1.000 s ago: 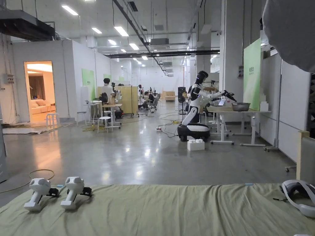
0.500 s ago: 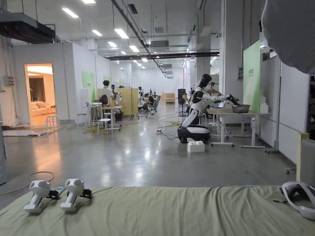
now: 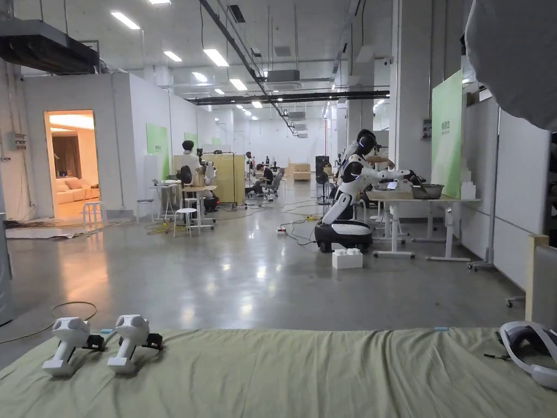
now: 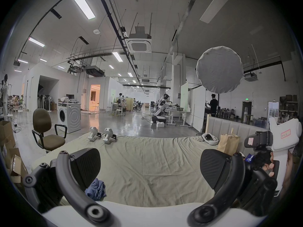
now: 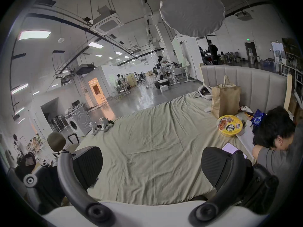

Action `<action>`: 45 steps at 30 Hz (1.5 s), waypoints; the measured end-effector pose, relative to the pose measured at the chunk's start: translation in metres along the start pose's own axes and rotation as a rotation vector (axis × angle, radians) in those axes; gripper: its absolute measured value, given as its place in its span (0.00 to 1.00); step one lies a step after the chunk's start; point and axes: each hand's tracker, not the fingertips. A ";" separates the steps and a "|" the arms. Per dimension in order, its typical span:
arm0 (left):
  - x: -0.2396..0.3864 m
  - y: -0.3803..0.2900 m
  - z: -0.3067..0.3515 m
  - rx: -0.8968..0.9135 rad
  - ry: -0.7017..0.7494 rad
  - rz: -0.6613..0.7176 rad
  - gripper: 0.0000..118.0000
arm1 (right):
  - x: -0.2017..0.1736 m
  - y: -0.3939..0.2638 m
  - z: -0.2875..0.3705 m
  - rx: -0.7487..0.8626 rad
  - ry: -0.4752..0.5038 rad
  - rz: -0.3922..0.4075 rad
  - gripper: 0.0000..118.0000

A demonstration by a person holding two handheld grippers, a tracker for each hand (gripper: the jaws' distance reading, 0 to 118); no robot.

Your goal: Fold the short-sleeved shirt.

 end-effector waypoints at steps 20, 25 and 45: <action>-0.004 -0.003 -0.001 -0.006 0.006 0.033 1.00 | 0.006 -0.004 0.004 0.046 0.025 0.033 1.00; -0.005 -0.005 -0.001 -0.005 -0.008 0.055 1.00 | 0.004 -0.003 0.000 0.046 -0.005 0.044 1.00; 0.012 -0.008 -0.008 -0.020 0.005 -0.048 1.00 | 0.005 -0.026 0.012 0.292 0.069 0.243 1.00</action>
